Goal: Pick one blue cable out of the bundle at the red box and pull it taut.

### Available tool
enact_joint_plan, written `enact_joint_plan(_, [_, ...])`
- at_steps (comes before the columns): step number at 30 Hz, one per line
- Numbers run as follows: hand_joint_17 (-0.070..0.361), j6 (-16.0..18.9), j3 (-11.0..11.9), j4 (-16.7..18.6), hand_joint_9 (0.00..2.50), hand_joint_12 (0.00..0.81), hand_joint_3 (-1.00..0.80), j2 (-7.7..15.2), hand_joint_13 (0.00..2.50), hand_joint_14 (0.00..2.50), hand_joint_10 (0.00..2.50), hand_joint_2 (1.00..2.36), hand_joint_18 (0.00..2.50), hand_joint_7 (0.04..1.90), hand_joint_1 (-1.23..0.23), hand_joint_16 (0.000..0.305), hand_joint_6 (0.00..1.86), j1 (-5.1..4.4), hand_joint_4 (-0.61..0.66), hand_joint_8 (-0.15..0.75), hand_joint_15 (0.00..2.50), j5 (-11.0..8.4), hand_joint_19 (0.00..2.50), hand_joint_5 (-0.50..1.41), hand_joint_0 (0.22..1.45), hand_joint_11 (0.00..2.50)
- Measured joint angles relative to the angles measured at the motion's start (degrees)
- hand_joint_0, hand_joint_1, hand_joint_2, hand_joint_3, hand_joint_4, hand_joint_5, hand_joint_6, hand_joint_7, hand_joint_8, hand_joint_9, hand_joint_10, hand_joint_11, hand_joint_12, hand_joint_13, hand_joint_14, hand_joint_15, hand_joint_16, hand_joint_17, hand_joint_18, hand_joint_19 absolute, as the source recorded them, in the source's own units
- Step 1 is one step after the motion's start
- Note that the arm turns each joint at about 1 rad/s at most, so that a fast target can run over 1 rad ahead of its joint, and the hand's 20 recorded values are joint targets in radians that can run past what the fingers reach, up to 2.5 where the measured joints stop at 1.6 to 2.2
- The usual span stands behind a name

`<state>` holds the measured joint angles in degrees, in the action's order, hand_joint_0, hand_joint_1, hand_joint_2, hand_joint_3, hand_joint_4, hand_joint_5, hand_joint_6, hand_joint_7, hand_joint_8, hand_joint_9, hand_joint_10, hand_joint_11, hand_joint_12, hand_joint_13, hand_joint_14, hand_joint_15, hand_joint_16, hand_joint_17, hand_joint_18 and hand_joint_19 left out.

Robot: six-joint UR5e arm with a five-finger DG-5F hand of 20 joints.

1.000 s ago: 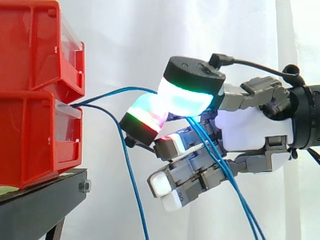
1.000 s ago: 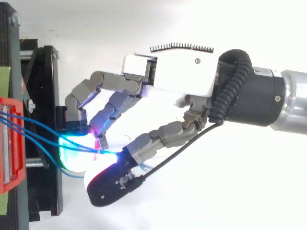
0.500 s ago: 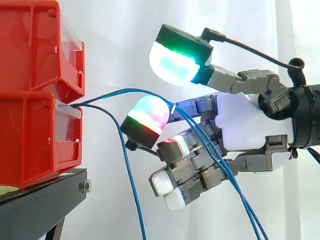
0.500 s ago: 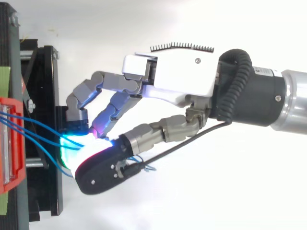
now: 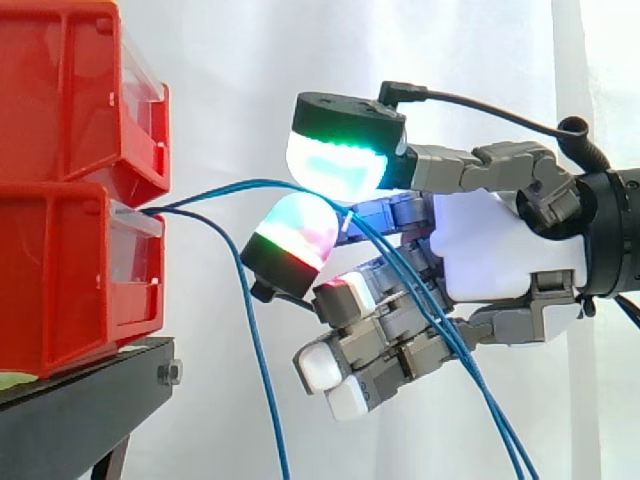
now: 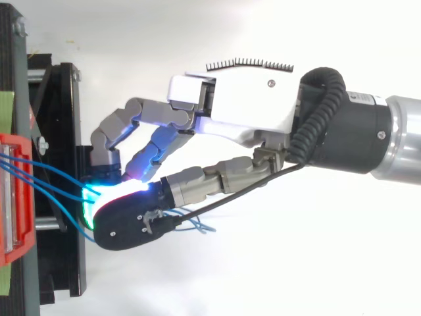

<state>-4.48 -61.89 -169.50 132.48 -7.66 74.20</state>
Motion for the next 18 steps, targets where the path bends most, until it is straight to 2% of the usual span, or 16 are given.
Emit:
enact_joint_plan(9, [0.108, 0.0, 0.0, 0.0, 0.92, 0.376, -0.25, 0.0, 0.79, 0.02, 0.01, 1.02, 0.67, 1.01, -0.84, 0.048, 0.9, -0.01, 0.0, 0.285, 0.57, -0.02, 0.34, -0.18, 0.65, 1.07])
enact_joint_plan(11, [0.108, 0.0, 0.0, 0.0, 0.92, 0.374, -0.29, 0.0, 0.79, 0.02, 0.01, 1.02, 0.68, 1.05, -0.85, 0.048, 0.9, 0.0, -0.02, 0.288, 0.57, -0.02, 0.33, -0.18, 0.68, 1.08])
enact_joint_plan(18, [0.106, 0.0, 0.0, 0.0, 0.9, 0.365, -0.5, 0.0, 0.77, 0.02, 0.01, 1.0, 0.68, 0.96, -0.86, 0.047, 0.92, 0.0, -0.07, 0.268, 0.56, -0.02, 0.29, -0.19, 0.75, 1.06])
